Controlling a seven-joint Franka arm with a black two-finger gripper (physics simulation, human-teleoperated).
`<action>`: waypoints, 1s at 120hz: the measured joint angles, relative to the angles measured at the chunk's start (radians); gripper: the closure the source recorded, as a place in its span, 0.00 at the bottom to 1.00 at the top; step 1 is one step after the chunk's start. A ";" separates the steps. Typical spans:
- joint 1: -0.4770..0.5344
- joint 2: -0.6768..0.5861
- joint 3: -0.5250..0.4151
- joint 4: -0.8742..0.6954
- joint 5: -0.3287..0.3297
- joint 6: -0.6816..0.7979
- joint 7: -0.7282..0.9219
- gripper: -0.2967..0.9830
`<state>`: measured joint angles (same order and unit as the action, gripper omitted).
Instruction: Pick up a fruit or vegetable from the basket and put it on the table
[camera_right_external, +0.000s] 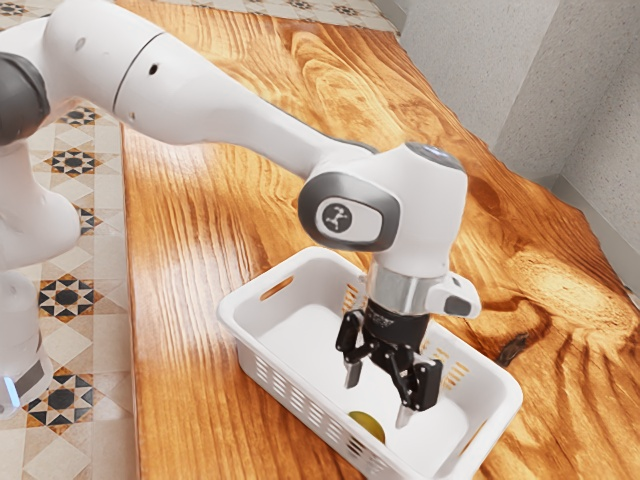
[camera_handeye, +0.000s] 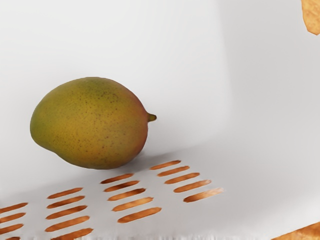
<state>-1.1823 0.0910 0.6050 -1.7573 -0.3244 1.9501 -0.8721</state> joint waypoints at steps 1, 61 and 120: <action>-0.001 -0.001 0.000 -0.002 0.000 0.000 0.000 0.23; 0.024 0.000 0.046 -0.019 -0.009 0.002 0.000 0.23; 0.007 0.018 0.042 -0.049 0.041 0.048 0.040 0.23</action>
<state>-1.1751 0.1095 0.6475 -1.8059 -0.2839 1.9981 -0.8319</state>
